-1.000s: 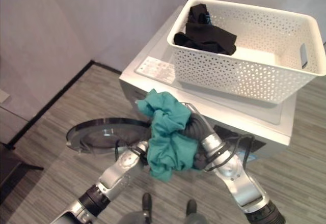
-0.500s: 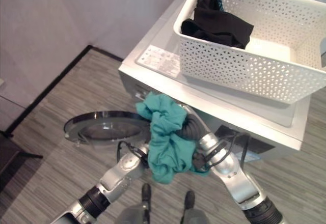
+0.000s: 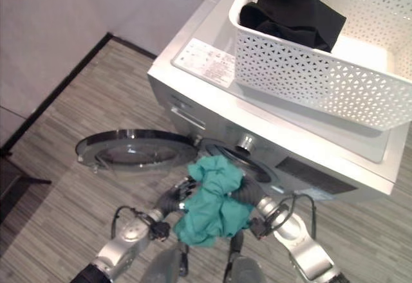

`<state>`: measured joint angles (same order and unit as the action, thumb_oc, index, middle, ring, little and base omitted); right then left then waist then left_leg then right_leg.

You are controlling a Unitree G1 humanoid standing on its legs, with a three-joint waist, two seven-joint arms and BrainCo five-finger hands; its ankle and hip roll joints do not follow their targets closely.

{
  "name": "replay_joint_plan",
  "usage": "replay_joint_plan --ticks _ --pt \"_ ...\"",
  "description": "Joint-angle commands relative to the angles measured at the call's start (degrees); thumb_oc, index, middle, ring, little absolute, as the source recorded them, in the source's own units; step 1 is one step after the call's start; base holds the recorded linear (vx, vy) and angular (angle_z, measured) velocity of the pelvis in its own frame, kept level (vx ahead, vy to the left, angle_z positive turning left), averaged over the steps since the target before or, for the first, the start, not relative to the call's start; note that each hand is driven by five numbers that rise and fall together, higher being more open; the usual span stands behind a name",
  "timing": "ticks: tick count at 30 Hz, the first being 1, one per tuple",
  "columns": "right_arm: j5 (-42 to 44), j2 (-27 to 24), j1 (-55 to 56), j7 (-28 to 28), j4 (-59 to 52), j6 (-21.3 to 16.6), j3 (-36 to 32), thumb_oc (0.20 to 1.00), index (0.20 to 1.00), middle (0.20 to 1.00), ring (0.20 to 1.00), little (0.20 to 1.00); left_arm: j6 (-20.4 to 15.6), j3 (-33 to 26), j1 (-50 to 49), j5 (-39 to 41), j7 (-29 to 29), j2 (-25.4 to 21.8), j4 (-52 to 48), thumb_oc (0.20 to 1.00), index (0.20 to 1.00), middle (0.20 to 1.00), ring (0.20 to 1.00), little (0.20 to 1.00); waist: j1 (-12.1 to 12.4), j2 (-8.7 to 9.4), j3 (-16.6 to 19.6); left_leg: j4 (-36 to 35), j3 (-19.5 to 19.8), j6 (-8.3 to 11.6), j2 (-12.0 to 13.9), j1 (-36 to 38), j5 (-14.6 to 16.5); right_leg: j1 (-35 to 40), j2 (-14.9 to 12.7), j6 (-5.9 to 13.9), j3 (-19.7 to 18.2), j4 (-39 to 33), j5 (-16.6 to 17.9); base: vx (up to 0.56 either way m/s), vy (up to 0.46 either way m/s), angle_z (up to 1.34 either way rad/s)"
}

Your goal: Grab the laundry basket,head to the washer,open it,put in the laundry and shut it.

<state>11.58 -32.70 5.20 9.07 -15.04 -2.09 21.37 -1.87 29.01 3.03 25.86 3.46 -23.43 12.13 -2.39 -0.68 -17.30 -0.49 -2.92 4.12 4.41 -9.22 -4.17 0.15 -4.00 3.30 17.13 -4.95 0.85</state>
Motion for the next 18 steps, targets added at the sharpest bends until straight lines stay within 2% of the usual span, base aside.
replay_joint_plan --ticks 1,9,14,15,18 --pt "3.96 -1.56 0.78 1.69 -3.33 -1.82 -2.02 0.200 0.200 0.200 0.200 0.200 -2.54 -0.42 0.14 -2.00 1.82 0.82 -0.51 1.000 1.000 1.000 1.000 1.000 -0.27 2.12 4.00 -0.81 -8.17 -0.23 3.52 -1.84 -2.90 -0.10 1.69 -1.15 -3.12 7.53 -10.77 0.01 0.011 -0.18" --pt "3.15 -0.76 7.16 2.30 3.24 0.48 -5.60 0.200 0.200 0.200 0.200 0.200 -2.62 -3.29 -1.99 -3.89 1.91 -0.17 0.72 1.000 1.000 1.000 1.000 1.000 -0.63 3.36 5.09 -0.37 -9.05 -0.39 3.71 -0.69 -2.13 1.06 1.70 -0.80 -3.96 7.10 -10.73 0.02 0.008 -0.13" --pt "5.66 1.68 8.97 1.37 7.31 1.42 -5.60 0.200 0.200 0.200 0.200 0.200 -2.99 -4.63 -2.14 -7.41 0.08 1.00 6.18 1.000 1.000 1.000 1.000 1.000 -0.77 3.00 4.33 -0.28 -9.01 -0.32 3.15 -1.55 -2.02 0.35 1.38 -0.85 -3.56 7.28 -10.83 0.01 0.001 -0.01" --pt "6.42 2.15 9.22 1.15 8.38 1.61 -5.33 0.200 0.200 0.200 0.200 0.200 -3.25 -5.34 -2.47 -7.24 -0.59 1.21 6.72 1.000 1.000 1.000 1.000 1.000 -0.69 2.97 4.06 -0.39 -8.49 0.15 2.78 -1.26 -1.08 0.47 1.10 -0.65 -3.97 7.44 -11.67 0.05 0.005 -0.02" --pt "8.12 2.51 9.38 0.99 10.64 1.87 -4.57 0.200 0.200 0.200 0.200 0.200 -4.09 -7.49 -3.30 -7.19 -1.99 0.94 7.48 1.000 1.000 1.000 1.000 1.000 -0.32 2.41 2.77 -0.23 -8.51 0.14 2.31 -2.36 -1.09 -1.04 0.65 -0.72 -3.63 8.13 -11.71 -0.01 0.018 0.03"
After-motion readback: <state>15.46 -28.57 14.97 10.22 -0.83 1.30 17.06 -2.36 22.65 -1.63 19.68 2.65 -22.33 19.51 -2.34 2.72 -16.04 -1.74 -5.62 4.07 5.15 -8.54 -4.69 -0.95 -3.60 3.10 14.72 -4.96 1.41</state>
